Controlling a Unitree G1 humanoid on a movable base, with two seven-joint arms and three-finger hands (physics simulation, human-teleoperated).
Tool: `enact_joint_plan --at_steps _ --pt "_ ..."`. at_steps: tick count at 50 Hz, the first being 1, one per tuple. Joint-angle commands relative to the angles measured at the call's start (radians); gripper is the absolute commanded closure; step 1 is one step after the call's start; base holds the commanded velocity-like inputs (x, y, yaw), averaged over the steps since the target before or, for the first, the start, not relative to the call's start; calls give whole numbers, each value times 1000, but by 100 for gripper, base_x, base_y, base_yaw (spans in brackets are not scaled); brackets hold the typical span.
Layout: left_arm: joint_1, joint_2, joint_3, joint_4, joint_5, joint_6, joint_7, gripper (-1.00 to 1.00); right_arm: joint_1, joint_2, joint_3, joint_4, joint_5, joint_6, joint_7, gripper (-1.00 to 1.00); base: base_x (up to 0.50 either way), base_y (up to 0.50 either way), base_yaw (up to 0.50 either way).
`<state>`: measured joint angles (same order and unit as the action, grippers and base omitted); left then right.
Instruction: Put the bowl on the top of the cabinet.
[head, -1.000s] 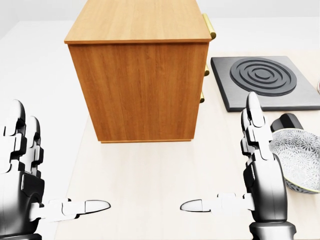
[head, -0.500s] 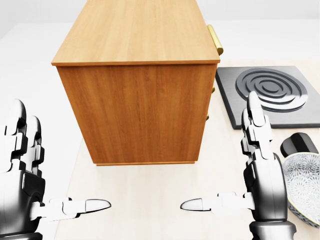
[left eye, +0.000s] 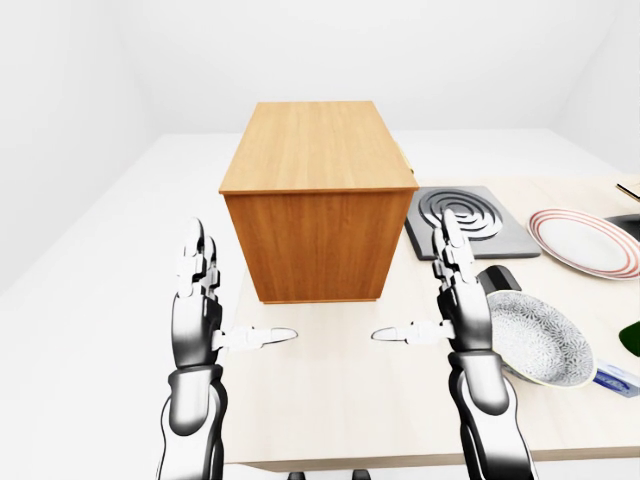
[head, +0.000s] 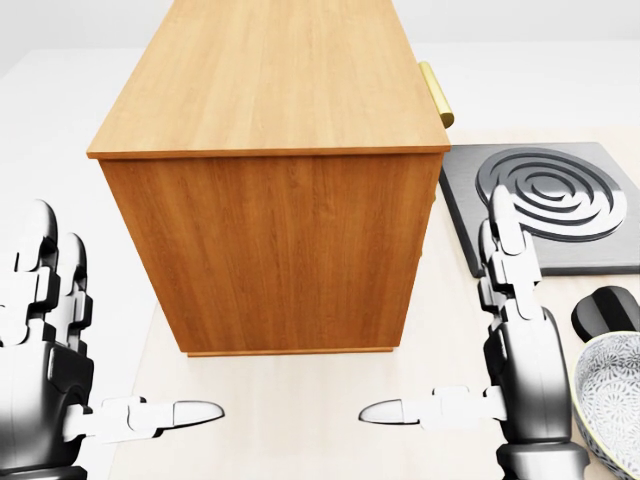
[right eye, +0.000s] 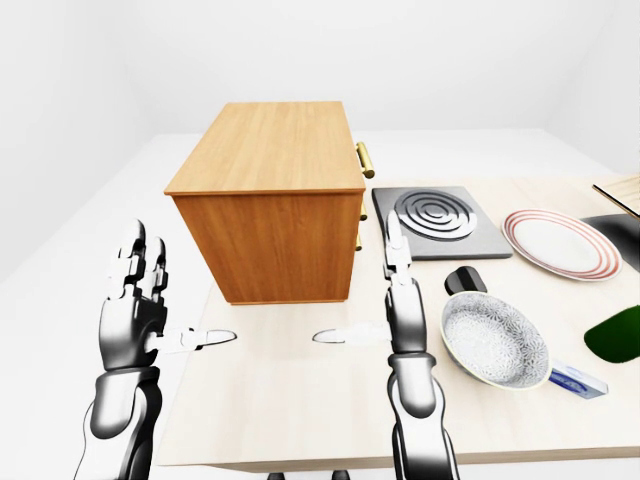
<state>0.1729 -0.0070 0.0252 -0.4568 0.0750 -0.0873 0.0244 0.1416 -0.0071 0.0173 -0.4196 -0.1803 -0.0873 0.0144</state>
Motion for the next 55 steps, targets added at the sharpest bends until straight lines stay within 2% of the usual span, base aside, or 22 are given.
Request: enact_joint_plan --at_steps 1,17,24,32,55 --pt "6 -1 -4 -3 -2 0 -4 -100 -11 -12 -38 -62 -84 0 -18 -100 0 0 0" --pt "-3 1 -2 21 5 0 -1 -100 -27 -14 -77 -93 -134 0 4 -100 0 0 0" --pt "-13 2 3 32 6 0 4 -100 -62 -39 -119 -62 -258 0 4 -100 0 0 0" --pt "-18 2 3 39 8 0 8 -100 -62 -86 -162 11 -430 0 83 -100 0 0 0" --pt "-8 1 -3 34 11 0 7 -100 -11 -118 -311 -49 -590 0 305 -100 0 0 0"
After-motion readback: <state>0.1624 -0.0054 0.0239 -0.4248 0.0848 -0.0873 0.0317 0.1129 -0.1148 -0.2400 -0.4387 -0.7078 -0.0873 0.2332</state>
